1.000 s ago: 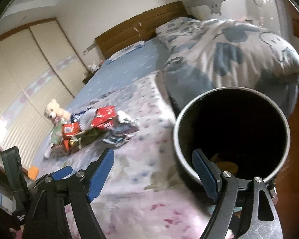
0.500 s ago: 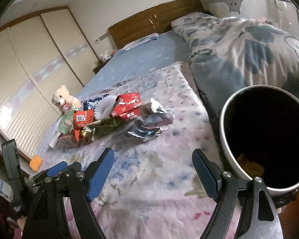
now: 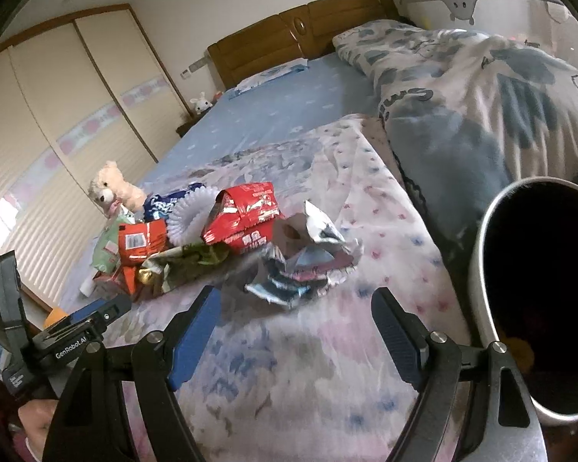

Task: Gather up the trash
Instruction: 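Grasp the red chip bag with the left gripper while the right grasps the foil wrapper, then carry the red bag and foil wrapper over the bin and release both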

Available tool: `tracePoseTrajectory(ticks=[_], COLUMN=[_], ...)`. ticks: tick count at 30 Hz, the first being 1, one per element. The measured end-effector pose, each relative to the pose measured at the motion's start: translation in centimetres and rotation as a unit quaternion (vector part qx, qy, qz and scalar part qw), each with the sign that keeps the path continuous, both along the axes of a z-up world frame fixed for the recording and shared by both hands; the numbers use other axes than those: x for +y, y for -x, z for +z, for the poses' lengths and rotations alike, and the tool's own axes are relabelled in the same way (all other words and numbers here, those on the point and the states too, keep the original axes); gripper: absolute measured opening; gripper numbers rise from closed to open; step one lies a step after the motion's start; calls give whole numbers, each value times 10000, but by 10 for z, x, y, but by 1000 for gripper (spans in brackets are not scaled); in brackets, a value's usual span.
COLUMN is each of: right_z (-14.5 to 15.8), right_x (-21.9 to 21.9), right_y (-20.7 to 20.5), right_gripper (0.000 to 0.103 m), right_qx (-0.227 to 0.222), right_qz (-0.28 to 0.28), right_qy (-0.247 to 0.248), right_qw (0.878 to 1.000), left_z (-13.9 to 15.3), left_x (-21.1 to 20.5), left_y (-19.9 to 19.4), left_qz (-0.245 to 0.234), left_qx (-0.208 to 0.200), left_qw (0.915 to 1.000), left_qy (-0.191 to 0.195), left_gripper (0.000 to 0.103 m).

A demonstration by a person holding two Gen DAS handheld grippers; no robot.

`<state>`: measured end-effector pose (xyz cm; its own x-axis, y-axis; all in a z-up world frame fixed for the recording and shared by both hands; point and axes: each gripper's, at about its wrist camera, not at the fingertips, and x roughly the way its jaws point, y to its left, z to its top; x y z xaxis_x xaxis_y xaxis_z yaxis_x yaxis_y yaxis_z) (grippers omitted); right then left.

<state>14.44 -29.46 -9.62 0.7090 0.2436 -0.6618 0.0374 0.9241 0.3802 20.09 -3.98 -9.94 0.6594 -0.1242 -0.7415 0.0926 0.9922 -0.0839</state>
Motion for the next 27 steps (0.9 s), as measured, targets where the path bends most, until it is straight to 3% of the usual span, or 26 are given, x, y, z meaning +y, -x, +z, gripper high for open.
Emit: tracePoseTrajectory(ticks=[5,7,10,12,17,18,21,23,27], right_z=[-7,-11,-17,-21,-18,-17,-13,-12,-10], right_x=[2,3,2,2,0,0,-1,-1,-2], right_y=[-18,-24,-32,-36,-33,-31,-25,-22,-11], right_gripper=[81,81,72,52,31,19,17,1,0], right_qx=[93,147,219,304,177,153,141,145,148], right_qz=[17,30,18,8,10,22,57,78,101], right_qy=[107,141,186,202,188,197,148,141,96], right_qw=[9999,9998,9996,9993,9997,9997,9998,9998,9998], left_z=[-6,-8,-10,-9,-5,-3,-1,1,1], left_x=[-5,-8,-12,-13,-13,-13,-13,-13,-14], left_y=[-15,-19,-21,-19,-9,-6,5,12,29], left_qz=[-160,-234,-305,-355,-400,-407,-410,-428,-474], left_qx=[111,149,157,117,-9,-27,-54,-59,-41], left_qw=[9998,9995,9993,9992,9991,9990,9989,9988,9985], left_qy=[103,136,140,148,145,155,208,232,261], left_gripper=[38,14,2,2,1,1,1,1,1])
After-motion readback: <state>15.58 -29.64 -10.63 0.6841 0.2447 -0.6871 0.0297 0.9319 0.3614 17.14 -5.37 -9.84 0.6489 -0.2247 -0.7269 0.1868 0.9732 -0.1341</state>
